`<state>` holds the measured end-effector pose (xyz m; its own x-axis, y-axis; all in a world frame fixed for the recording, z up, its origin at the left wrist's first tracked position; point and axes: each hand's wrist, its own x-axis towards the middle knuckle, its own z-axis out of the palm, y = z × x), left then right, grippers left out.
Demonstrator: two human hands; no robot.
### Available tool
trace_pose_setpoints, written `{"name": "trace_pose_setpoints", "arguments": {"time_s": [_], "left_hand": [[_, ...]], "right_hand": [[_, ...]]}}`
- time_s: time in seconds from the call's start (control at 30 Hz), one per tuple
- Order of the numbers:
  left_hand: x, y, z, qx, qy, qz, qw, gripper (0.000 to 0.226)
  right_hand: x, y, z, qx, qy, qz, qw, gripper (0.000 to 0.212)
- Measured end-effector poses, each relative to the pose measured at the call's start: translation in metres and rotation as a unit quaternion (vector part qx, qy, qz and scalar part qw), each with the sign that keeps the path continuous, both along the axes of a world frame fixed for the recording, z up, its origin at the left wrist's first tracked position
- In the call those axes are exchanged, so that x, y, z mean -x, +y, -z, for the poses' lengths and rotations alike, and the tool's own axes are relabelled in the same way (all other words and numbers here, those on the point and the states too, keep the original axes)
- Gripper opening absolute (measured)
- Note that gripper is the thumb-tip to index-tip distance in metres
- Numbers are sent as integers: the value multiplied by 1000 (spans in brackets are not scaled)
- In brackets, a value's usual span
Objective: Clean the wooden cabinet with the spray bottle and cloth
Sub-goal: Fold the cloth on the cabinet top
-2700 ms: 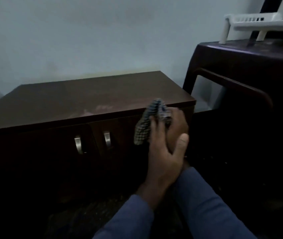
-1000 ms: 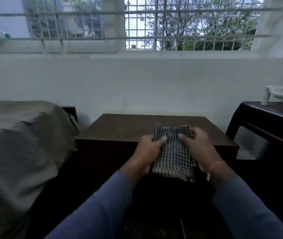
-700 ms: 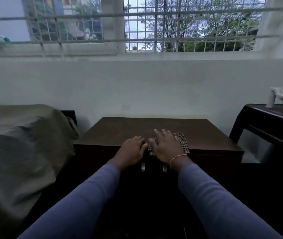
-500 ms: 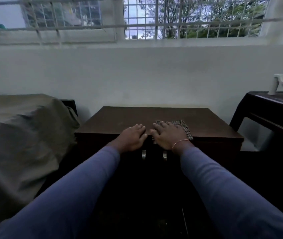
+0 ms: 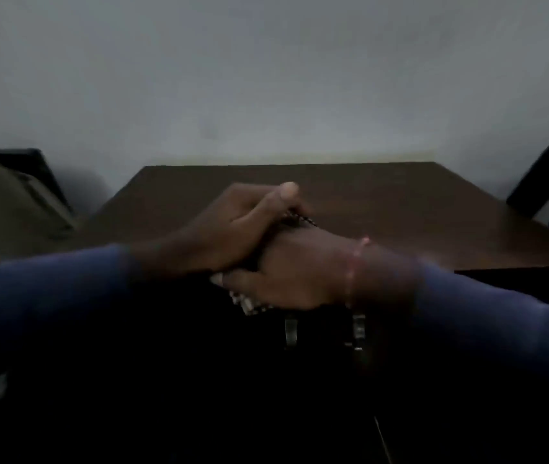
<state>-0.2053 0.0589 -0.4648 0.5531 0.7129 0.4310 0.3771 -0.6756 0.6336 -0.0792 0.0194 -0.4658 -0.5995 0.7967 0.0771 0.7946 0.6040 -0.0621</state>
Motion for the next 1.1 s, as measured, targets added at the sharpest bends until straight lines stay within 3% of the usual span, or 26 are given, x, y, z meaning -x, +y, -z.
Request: {"name": "trace_pose_setpoints", "arguments": {"time_s": [0.07, 0.13, 0.23, 0.37, 0.6, 0.7, 1.1], "left_hand": [[7, -3, 13, -2, -95, -2, 995, 44], [13, 0, 13, 12, -115, -12, 993, 35], [15, 0, 7, 13, 0, 7, 1000, 36], [16, 0, 6, -18, 147, 34, 988, 54], [3, -1, 8, -97, 357, 152, 916, 75], [0, -1, 8, -109, 386, 162, 902, 81], [-8, -2, -2, -28, 411, 159, 897, 92]], "right_hand": [[-20, 4, 8, -8, 0, 0, 1000, 68], [-31, 0, 11, 0, -7, 33, 999, 70], [-34, -6, 9, 14, 27, 52, 998, 69], [-37, -9, 5, 54, 47, 82, 994, 69], [-94, -13, 9, 55, 44, 194, 978, 69], [-89, -15, 12, 52, 56, 192, 978, 72], [-87, -6, -3, 117, 59, 209, 969, 71]]}}
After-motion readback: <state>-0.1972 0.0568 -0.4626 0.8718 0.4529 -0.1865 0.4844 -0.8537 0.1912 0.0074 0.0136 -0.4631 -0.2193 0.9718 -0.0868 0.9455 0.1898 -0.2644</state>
